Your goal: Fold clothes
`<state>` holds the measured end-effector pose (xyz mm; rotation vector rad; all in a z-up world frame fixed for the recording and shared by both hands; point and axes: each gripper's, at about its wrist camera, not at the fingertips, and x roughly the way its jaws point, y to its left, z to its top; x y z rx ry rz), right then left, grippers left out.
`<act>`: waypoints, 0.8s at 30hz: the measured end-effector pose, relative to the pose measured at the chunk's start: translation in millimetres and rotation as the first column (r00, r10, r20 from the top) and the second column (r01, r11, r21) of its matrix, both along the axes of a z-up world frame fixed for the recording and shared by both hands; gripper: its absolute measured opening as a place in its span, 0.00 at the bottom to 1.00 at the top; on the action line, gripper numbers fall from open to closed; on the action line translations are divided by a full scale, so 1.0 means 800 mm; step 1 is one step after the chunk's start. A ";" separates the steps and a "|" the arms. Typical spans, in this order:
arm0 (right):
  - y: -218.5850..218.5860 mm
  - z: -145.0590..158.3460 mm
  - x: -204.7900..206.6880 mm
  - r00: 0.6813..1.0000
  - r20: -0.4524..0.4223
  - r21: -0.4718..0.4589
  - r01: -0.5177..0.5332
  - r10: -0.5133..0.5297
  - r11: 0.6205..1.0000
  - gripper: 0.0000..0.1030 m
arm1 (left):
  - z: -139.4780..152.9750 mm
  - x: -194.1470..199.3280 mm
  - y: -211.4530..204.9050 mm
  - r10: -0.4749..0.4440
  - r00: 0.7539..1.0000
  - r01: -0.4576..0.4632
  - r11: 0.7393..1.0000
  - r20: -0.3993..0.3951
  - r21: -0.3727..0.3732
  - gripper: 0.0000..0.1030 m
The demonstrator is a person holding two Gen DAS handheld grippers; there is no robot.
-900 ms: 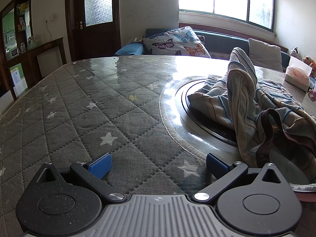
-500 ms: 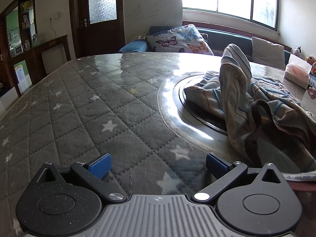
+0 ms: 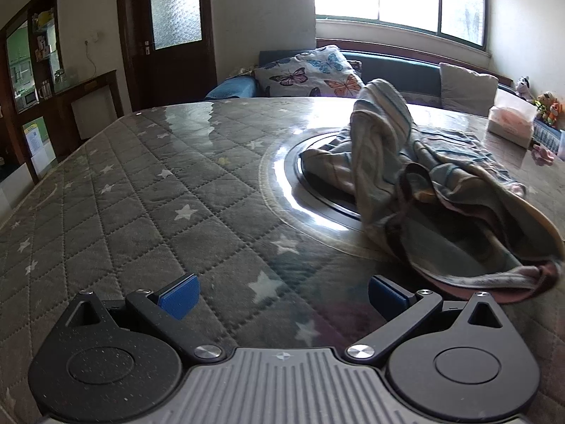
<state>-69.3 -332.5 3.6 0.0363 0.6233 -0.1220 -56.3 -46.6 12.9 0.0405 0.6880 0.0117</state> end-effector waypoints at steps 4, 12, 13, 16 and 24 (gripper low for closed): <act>0.012 0.006 -0.016 0.999 0.020 -0.005 -0.042 0.042 0.999 1.00 | 0.002 -0.008 -0.007 -0.011 1.000 0.011 1.000 -0.002 0.004 1.00; 0.030 0.015 -0.041 0.993 0.039 -0.018 -0.112 0.112 0.994 1.00 | 0.007 -0.025 -0.017 -0.053 0.999 0.053 0.998 0.007 0.018 1.00; 0.032 0.016 -0.043 0.992 0.040 -0.020 -0.119 0.120 0.993 1.00 | 0.007 -0.026 -0.018 -0.055 0.998 0.055 0.998 0.006 0.022 1.00; 0.039 0.017 -0.049 0.989 0.044 -0.019 -0.142 0.142 0.990 1.00 | 0.007 -0.030 -0.022 -0.062 0.998 0.061 0.998 0.004 0.034 1.00; 0.050 0.020 -0.056 0.984 0.045 -0.016 -0.174 0.175 0.985 1.00 | 0.007 -0.036 -0.029 -0.072 0.997 0.071 0.996 0.001 0.060 1.00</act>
